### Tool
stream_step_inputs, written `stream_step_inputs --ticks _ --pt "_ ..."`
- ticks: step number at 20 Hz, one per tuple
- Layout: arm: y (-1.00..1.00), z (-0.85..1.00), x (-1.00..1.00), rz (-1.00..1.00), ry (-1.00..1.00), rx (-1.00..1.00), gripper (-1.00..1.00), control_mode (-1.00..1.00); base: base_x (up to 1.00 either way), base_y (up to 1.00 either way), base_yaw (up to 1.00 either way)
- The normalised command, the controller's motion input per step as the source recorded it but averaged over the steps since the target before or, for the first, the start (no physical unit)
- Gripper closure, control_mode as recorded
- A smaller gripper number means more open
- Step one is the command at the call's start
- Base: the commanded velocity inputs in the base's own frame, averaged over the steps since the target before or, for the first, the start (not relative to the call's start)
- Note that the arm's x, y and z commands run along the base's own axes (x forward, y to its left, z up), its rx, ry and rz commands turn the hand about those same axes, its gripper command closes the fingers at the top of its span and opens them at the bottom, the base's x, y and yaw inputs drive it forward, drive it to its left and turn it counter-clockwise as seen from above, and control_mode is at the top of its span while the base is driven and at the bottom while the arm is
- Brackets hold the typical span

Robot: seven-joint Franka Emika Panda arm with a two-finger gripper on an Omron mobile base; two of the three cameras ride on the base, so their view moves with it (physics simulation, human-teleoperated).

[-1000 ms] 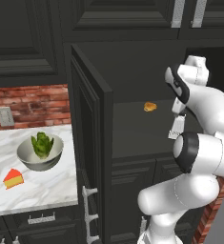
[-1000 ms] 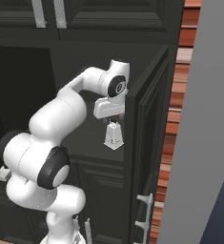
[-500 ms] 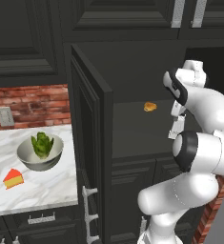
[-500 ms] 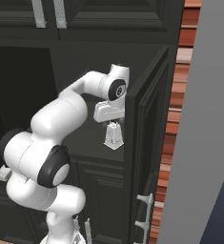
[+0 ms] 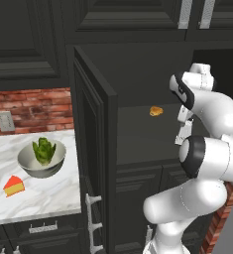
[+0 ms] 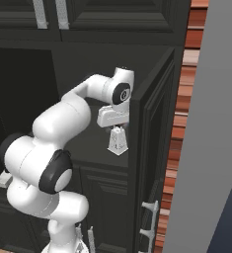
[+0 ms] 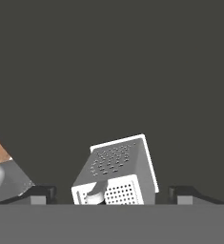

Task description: Pick the cheese from the fridge and the cheese grater from the cabinet and place them next to the salad bowl.

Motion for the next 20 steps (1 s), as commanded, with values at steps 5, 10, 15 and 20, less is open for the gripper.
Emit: stream_step_inputs --ticks 5,10,15,20 --pt "0.00 0.00 0.00 0.00 0.00 0.00 1.00 -1.00 0.00 0.00 0.00" --pt "0.00 0.00 0.00 0.00 0.00 0.00 1.00 -1.00 0.00 0.00 0.00" --pt "0.01 0.00 0.00 0.00 0.00 0.00 1.00 -1.00 0.00 0.00 0.00" --pt "0.06 0.05 0.00 0.00 0.04 -0.01 1.00 -1.00 0.00 0.00 0.00"
